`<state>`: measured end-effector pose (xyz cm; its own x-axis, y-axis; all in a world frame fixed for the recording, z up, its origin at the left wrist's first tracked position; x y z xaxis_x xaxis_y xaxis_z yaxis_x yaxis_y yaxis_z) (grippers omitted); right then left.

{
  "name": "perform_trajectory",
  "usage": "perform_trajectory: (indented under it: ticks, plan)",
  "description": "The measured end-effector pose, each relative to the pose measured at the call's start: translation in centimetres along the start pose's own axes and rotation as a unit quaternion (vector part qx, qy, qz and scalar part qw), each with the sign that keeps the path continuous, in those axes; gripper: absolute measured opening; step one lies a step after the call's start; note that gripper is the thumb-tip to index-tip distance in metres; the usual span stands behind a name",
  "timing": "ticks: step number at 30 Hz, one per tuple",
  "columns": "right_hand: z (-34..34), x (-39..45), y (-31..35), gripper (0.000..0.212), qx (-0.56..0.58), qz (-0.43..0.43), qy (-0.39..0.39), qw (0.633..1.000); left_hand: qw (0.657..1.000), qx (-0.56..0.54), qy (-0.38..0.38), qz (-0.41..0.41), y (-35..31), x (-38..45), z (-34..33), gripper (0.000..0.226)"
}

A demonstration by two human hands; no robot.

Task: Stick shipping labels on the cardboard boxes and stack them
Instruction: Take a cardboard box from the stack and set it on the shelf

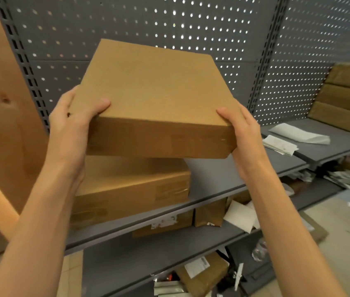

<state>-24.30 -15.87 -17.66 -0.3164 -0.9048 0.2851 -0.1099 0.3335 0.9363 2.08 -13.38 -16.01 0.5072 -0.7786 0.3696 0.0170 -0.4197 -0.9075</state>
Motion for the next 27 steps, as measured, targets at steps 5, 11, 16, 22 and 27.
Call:
perform_trajectory:
  ticks: [5,11,16,22,27]
  plan:
    - [4.2,1.4,0.4,0.056,-0.005,0.016,-0.024,1.000,1.000,0.000,0.017,-0.017,-0.3,-1.7,-4.5,0.053]
    - [9.8,4.5,0.7,0.066,-0.009,0.020,-0.026,0.999,0.999,0.006,0.021,-0.030,-0.1,-3.7,-10.3,0.051]
    - [15.0,8.2,1.3,0.054,0.001,0.024,-0.001,1.000,0.999,0.006,0.014,-0.032,0.5,-5.8,-16.1,0.053]
    - [20.8,13.2,1.7,0.058,-0.015,0.015,0.046,0.999,1.000,-0.004,-0.025,-0.009,1.4,-8.8,-22.6,0.044]
    - [23.9,16.5,0.5,0.063,-0.032,-0.014,0.076,0.997,0.999,0.014,-0.048,0.010,3.3,-11.0,-25.6,0.057]
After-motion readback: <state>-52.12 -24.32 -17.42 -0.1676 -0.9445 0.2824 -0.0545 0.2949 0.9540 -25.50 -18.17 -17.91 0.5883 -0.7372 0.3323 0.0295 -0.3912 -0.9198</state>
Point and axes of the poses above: each hand's wrist, its own x-axis towards the middle knuckle, its own z-axis out of the back of the hand, y = z × x, the point moved 4 cm from there along x, towards the middle knuckle, and after that the axes turned 8 degrees about -y, right-handed, at the moved point
